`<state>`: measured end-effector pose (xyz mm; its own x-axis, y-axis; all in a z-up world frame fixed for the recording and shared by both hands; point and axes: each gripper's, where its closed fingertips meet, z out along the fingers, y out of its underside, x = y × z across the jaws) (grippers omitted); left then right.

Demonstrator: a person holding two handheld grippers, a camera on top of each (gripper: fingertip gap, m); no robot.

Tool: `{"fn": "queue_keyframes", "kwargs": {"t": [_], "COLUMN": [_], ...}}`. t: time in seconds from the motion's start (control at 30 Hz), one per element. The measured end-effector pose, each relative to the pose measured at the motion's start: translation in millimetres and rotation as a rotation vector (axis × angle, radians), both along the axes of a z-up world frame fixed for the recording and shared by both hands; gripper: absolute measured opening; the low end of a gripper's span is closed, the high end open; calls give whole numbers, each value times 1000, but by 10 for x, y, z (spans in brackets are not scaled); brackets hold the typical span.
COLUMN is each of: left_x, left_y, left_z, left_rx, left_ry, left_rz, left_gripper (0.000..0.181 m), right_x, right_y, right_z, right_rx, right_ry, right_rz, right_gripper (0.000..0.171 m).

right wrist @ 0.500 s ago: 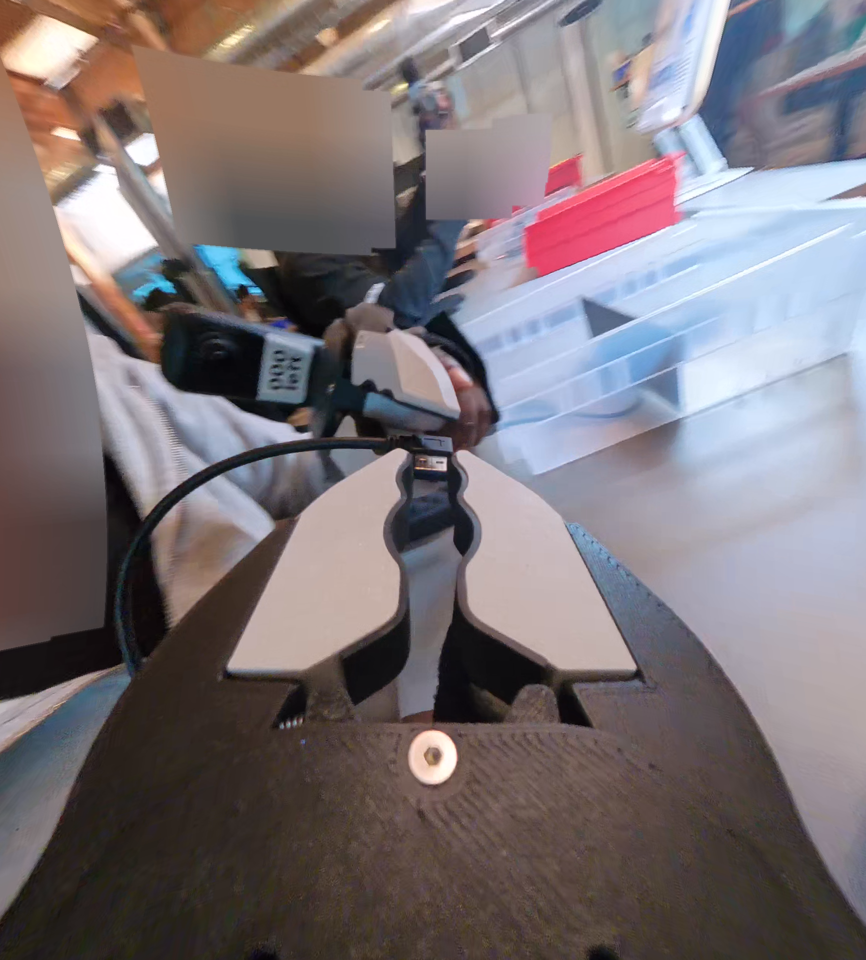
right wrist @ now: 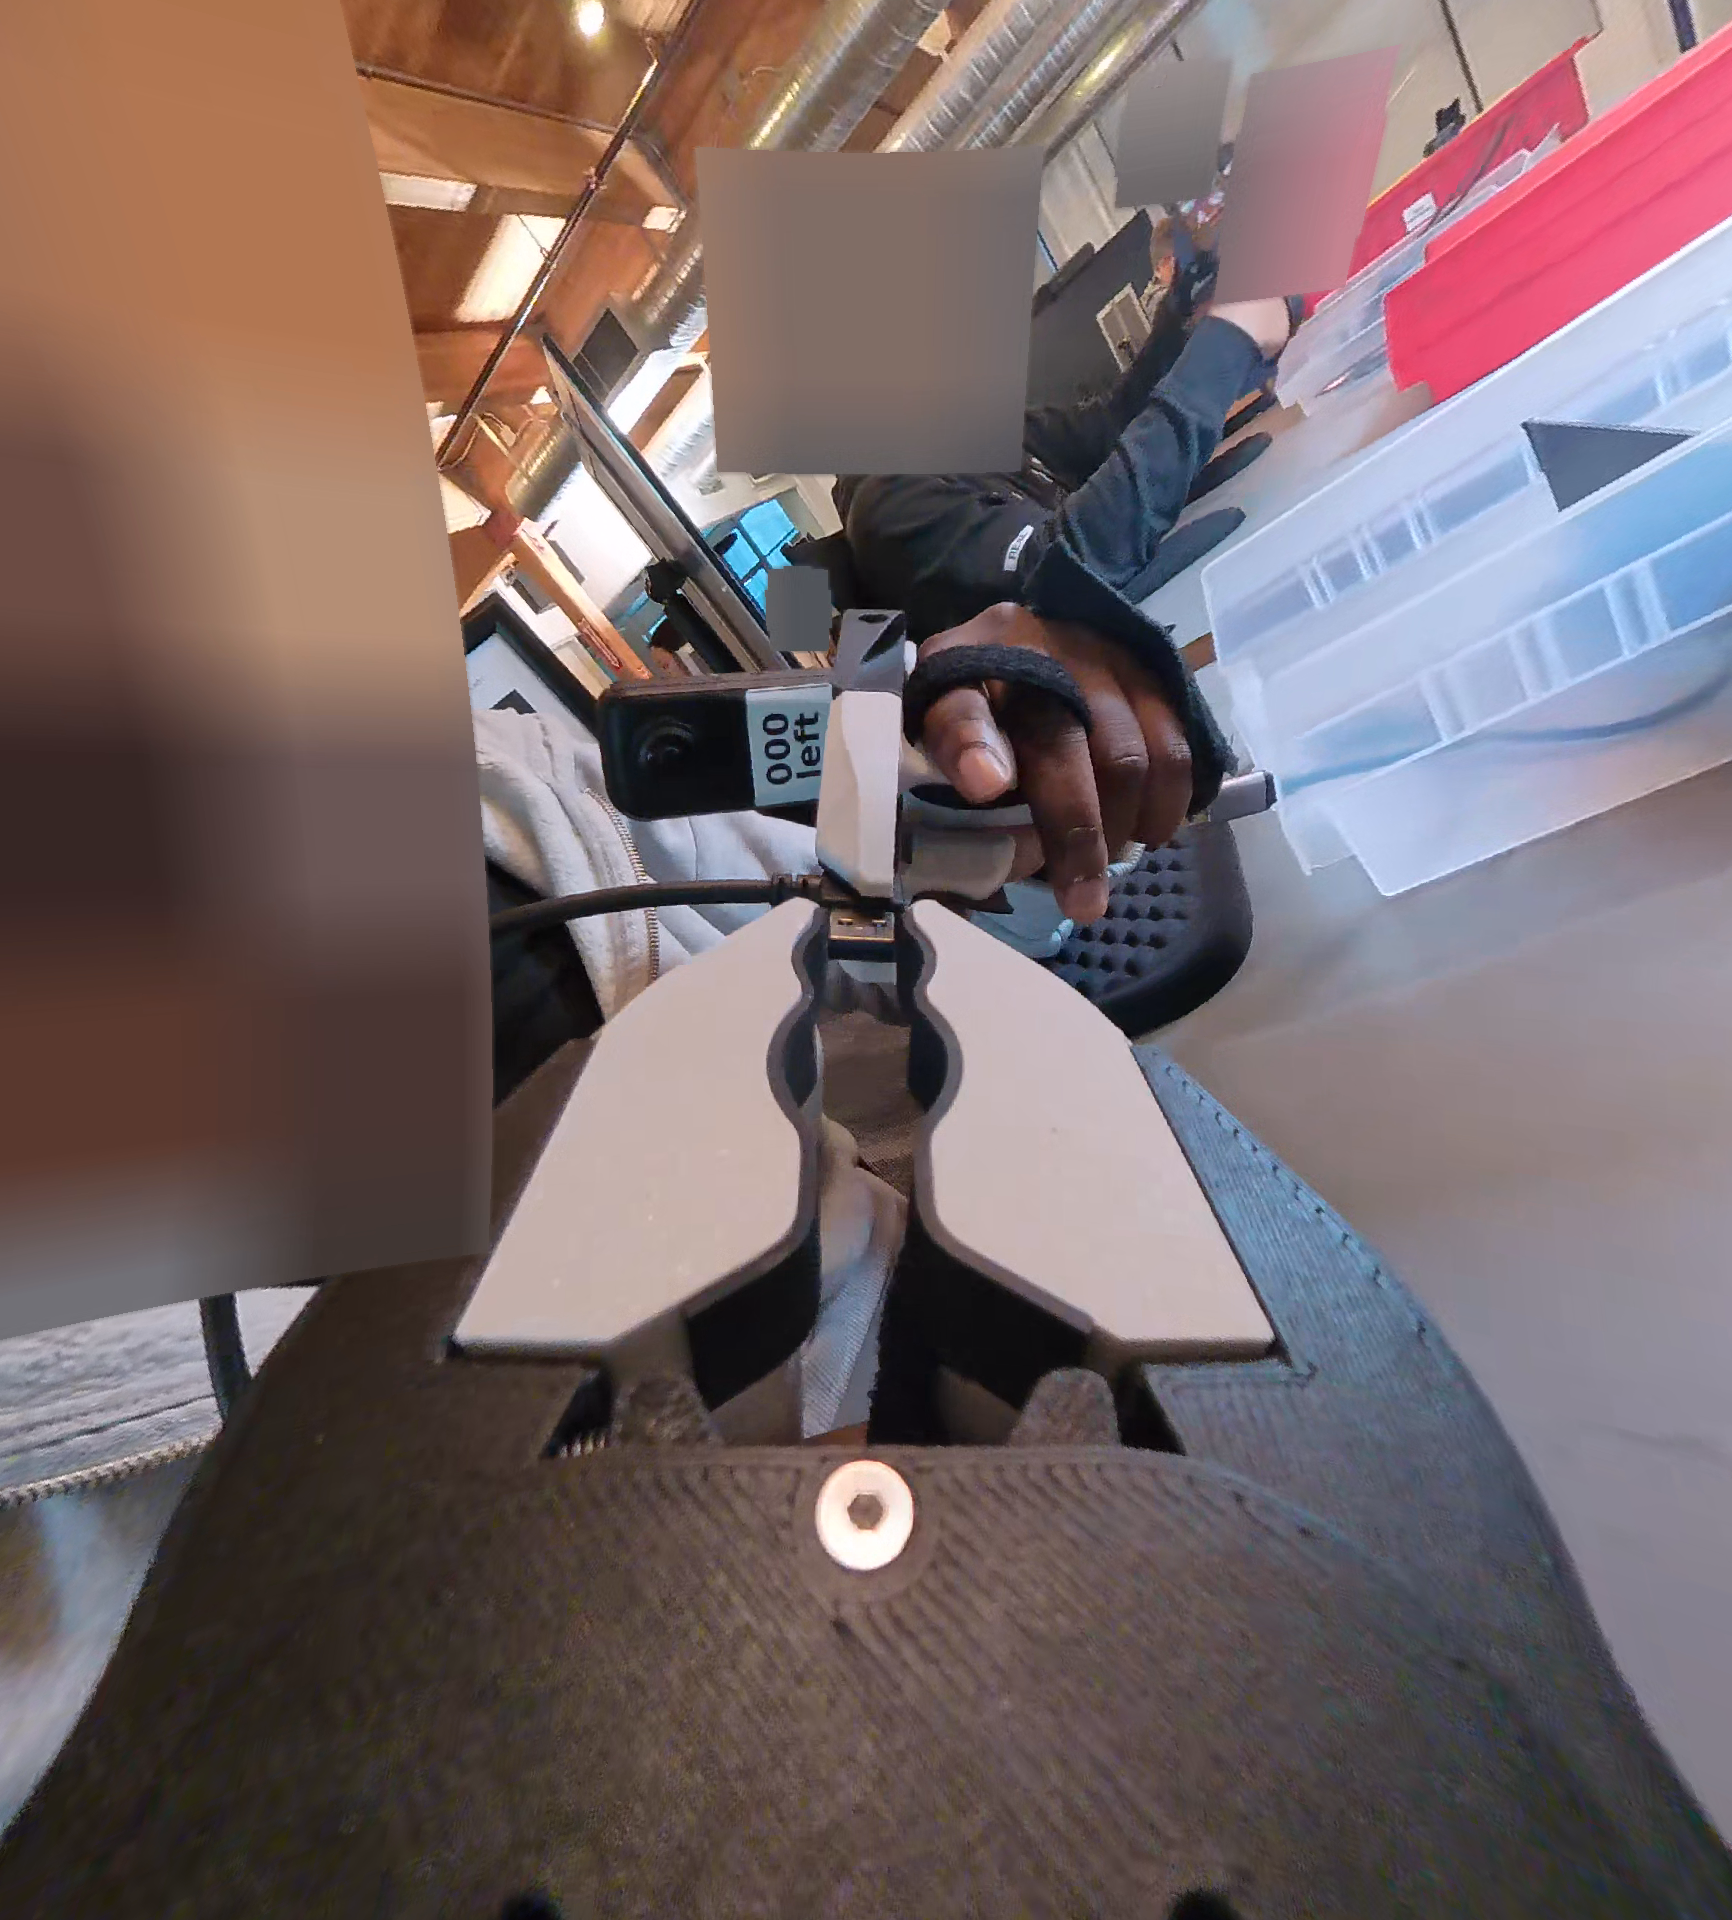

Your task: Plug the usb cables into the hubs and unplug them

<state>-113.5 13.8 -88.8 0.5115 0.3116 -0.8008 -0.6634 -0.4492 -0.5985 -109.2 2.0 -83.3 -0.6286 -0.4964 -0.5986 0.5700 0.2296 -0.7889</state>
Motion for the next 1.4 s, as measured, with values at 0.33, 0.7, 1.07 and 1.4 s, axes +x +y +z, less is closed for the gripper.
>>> {"fn": "queue_keyframes", "kwargs": {"t": [0.33, 0.7, 1.07, 1.4], "left_x": [27, -517, -588, -1079], "left_y": [10, -154, -93, 97], "left_z": [4, -190, -121, -199], "left_rx": [-2, 12, -17, -245], "left_ry": [26, -4, 146, 168], "left_rz": [-7, 333, 356, 493], "left_gripper": [8, 9, 9, 9], "right_x": [28, -1444, -1690, -1557], "right_y": [0, 733, 252, 155], "right_z": [-6, 360, -879, -809], "right_rx": [11, -19, 364, 340], "right_ry": [8, 677, 639, 542], "right_rz": [10, -1083, -883, -881], "right_gripper": [12, 55, 56, 30]}}
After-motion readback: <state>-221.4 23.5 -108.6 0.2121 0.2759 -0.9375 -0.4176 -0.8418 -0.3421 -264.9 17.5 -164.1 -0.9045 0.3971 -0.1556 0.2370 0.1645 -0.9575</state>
